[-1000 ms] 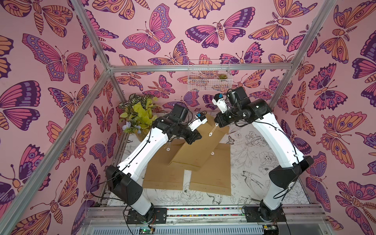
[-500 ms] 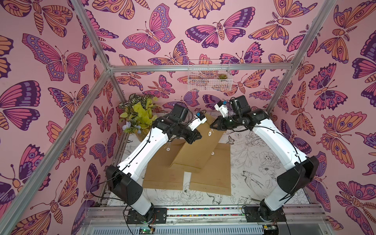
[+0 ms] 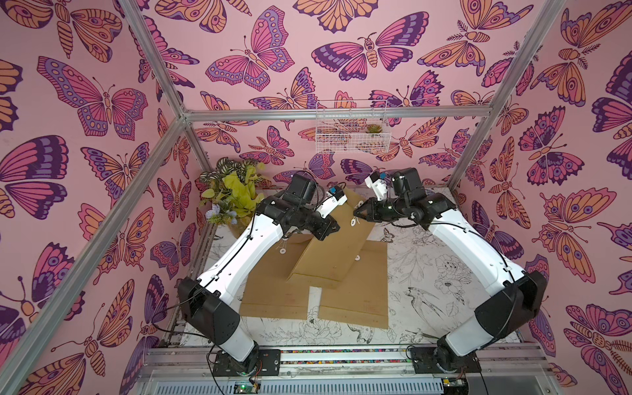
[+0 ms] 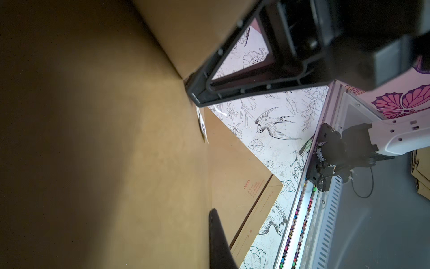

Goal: Close the mouth of the file bag
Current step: Close the file bag.

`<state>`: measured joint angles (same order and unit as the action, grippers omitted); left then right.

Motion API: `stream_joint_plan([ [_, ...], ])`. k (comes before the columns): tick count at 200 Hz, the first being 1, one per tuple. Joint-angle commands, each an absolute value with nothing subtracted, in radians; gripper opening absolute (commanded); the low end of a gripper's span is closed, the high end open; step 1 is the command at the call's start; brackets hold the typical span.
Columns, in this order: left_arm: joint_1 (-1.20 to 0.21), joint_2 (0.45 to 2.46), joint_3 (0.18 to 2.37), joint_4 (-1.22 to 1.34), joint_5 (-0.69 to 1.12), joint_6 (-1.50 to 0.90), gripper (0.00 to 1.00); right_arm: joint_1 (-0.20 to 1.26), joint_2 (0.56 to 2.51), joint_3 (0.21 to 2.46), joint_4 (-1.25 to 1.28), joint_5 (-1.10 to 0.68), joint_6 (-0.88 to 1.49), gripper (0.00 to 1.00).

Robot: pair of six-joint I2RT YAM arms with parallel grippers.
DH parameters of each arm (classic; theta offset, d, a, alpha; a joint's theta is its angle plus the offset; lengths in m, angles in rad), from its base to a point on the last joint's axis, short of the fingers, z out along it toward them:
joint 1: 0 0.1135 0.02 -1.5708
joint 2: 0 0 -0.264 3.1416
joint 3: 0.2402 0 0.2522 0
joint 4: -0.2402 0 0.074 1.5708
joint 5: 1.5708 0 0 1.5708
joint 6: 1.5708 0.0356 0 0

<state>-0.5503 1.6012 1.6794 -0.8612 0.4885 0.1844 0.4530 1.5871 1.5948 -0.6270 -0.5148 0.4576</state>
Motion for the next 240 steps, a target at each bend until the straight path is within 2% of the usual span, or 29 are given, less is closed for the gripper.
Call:
stream_joint_plan([
  [1,-0.551,1.615,1.693,-0.841,0.494,0.172,0.00,0.445,1.548,1.585,-0.585,-0.507,0.481,0.13],
  [29,-0.550,1.617,1.695,-0.841,0.500,0.163,0.00,0.439,1.543,1.574,-0.575,-0.508,0.477,0.17],
  [50,-0.549,1.616,1.692,-0.838,0.497,0.161,0.00,0.431,1.547,1.569,-0.569,-0.517,0.477,0.10],
  [79,-0.544,1.611,1.692,-0.834,0.489,0.155,0.00,0.425,1.545,1.550,-0.549,-0.530,0.486,0.07],
  [170,-0.531,1.579,1.657,-0.767,0.480,0.117,0.00,0.413,1.551,1.479,-0.490,-0.542,0.530,0.00],
  [240,-0.522,1.556,1.642,-0.746,0.483,0.105,0.00,0.390,1.561,1.459,-0.453,-0.536,0.567,0.00],
])
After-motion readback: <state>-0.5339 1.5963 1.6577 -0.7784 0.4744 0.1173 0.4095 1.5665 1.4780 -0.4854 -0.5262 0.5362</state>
